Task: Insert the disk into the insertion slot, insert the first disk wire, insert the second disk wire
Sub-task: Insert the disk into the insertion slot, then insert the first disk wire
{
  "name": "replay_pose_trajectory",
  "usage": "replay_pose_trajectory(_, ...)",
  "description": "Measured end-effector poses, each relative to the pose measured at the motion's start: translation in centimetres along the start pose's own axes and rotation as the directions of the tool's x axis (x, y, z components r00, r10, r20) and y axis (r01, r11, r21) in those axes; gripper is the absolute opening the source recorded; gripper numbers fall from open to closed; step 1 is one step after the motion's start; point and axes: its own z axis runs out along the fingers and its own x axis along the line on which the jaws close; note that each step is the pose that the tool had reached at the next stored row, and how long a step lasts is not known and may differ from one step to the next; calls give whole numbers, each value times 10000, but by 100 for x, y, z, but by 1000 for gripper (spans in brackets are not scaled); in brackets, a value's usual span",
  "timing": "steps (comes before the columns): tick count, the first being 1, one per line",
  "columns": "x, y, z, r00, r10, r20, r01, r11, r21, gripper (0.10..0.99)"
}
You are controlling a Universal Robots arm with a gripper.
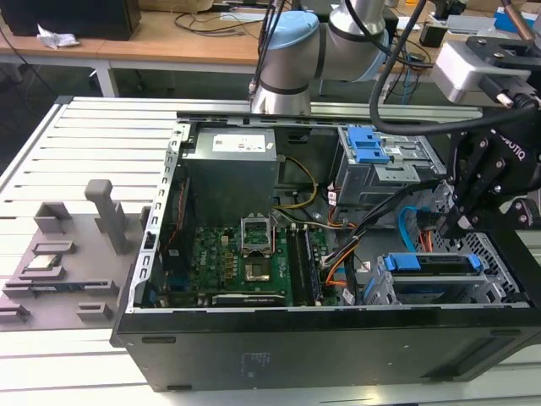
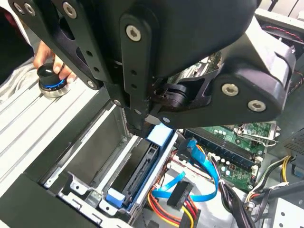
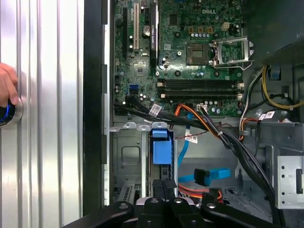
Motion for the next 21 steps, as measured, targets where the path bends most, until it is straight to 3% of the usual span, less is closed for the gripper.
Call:
replay_pose_trajectory(5,-2,-118,20,10000,0,0,0,10000,-3,106)
replay_pose_trajectory(11,-18,-190,99,10000,0,0,0,10000,-6,106)
replay_pose_trajectory(21,-20,-193,99,10000,0,0,0,10000,-6,106)
